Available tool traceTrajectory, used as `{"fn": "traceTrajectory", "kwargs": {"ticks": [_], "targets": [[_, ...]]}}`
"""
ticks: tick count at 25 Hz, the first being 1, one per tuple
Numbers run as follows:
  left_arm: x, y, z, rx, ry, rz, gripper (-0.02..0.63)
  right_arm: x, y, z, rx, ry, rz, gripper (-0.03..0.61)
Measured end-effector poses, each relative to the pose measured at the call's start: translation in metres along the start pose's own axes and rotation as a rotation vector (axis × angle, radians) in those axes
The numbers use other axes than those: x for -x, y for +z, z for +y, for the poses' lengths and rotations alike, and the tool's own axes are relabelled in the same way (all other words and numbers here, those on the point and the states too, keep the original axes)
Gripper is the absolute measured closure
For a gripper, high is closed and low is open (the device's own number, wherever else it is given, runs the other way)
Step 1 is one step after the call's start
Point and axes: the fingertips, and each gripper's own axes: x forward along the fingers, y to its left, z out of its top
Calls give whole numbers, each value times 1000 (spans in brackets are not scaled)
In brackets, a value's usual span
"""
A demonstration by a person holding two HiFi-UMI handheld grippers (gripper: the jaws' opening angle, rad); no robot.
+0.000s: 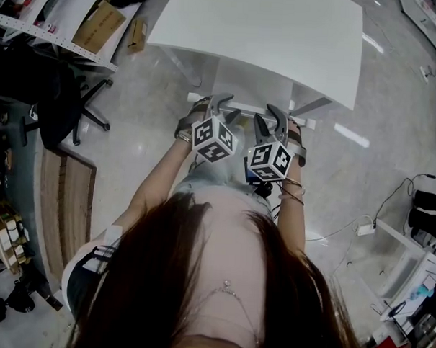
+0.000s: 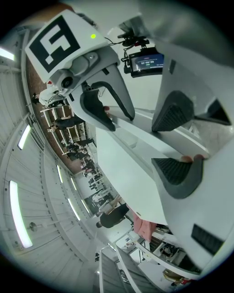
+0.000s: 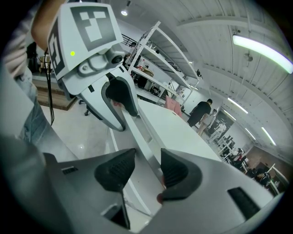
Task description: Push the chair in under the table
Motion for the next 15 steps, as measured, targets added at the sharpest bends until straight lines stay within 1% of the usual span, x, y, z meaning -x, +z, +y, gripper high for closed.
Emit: {"fn": "traceTrajectory", "kwargs": {"ticks": [15], "targets": [[-19,5,29,9,-15,9,428,-26,7,-21,-5,17,9,396]]}}
